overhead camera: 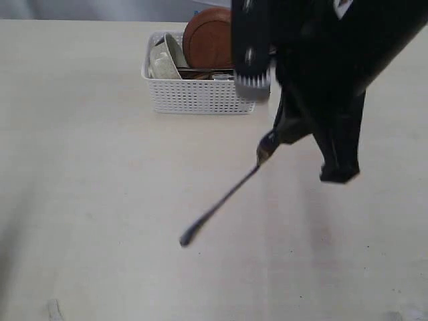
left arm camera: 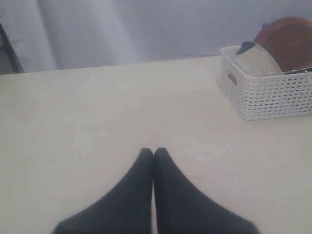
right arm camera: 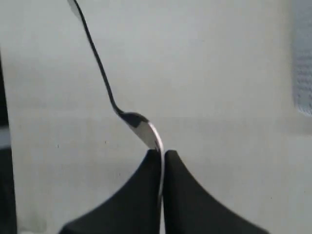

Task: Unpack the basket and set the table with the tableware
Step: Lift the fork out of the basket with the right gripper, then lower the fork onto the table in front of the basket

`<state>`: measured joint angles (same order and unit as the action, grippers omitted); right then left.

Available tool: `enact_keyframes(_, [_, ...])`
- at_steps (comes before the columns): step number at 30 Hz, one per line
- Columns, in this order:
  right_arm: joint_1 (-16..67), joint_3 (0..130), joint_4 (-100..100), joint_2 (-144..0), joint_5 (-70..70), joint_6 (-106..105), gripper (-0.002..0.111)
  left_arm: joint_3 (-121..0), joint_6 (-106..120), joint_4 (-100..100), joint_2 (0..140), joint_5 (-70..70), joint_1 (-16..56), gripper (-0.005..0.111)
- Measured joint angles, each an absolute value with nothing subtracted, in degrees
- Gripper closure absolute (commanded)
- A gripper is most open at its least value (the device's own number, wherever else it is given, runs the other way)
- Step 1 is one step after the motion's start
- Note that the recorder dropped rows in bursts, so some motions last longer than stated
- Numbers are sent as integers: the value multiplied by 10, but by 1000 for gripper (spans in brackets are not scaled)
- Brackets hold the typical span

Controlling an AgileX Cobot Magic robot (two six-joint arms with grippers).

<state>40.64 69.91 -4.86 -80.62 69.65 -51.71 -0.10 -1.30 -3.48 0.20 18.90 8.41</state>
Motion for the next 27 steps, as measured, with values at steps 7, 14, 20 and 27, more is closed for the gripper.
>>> enact_keyframes(7, [503, 655, 137, -893, 635, -604, 109, -1, -13, -35, 2, 189, 84, 107])
enact_keyframes(14, [512, 655, 170, -949, 566, -619, 109, -1, -13, -35, 2, 189, 84, 107])
enact_keyframes(20, [512, 655, 193, -976, 510, -625, 109, -1, -13, -35, 2, 189, 84, 107])
enact_keyframes(27, [514, 655, 199, -1036, 365, -612, 109, -1, -13, -35, 2, 189, 84, 107])
